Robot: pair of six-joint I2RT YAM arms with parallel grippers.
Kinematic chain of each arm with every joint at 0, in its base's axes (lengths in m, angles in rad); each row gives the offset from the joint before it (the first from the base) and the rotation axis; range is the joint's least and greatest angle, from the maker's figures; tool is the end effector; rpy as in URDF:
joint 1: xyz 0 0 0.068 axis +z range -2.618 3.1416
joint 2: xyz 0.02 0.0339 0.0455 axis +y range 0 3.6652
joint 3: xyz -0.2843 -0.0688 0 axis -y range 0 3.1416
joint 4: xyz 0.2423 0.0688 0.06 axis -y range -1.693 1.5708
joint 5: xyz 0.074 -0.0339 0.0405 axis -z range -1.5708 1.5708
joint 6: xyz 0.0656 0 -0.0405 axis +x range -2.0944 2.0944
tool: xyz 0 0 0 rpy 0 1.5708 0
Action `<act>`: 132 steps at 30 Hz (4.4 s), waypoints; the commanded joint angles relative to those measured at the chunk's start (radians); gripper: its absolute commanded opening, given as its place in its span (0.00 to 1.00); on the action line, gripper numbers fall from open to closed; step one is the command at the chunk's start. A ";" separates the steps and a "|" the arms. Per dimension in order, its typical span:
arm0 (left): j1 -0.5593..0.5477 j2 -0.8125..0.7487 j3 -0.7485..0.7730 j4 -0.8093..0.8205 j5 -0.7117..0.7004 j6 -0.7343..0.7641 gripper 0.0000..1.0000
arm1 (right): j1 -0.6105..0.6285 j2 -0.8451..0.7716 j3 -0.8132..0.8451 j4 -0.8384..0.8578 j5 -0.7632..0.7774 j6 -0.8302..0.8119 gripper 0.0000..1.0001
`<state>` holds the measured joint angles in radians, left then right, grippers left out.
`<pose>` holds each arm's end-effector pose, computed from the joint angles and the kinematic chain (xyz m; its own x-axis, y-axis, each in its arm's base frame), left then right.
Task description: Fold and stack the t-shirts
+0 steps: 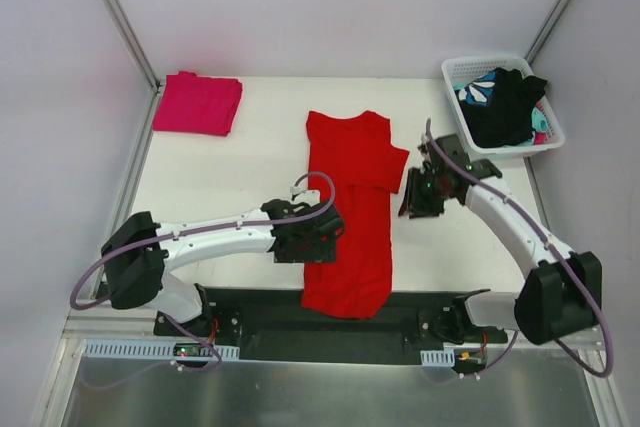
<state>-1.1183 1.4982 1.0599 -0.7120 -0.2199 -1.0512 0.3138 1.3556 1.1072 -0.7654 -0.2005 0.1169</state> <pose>0.1443 -0.2641 0.2226 -0.9262 -0.0322 -0.3755 0.0700 0.9643 -0.2555 0.2642 0.0995 0.2724 -0.8488 -0.1553 -0.5053 -0.3057 0.9240 0.2296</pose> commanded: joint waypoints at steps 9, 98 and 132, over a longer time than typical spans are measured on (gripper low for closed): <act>0.074 -0.305 -0.363 0.302 0.113 0.128 0.83 | 0.045 -0.464 -0.458 0.086 -0.013 0.142 0.38; 0.620 0.709 0.607 0.482 0.218 0.355 0.55 | -0.096 0.944 0.743 0.170 -0.215 0.033 0.10; 0.546 -0.030 -0.299 0.578 0.382 0.254 0.64 | -0.050 -0.044 -0.371 0.483 -0.198 0.185 0.40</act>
<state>-0.5594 1.5509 0.8375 -0.2131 0.1085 -0.7448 0.2398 1.4124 0.8425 -0.4072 -0.4103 0.2459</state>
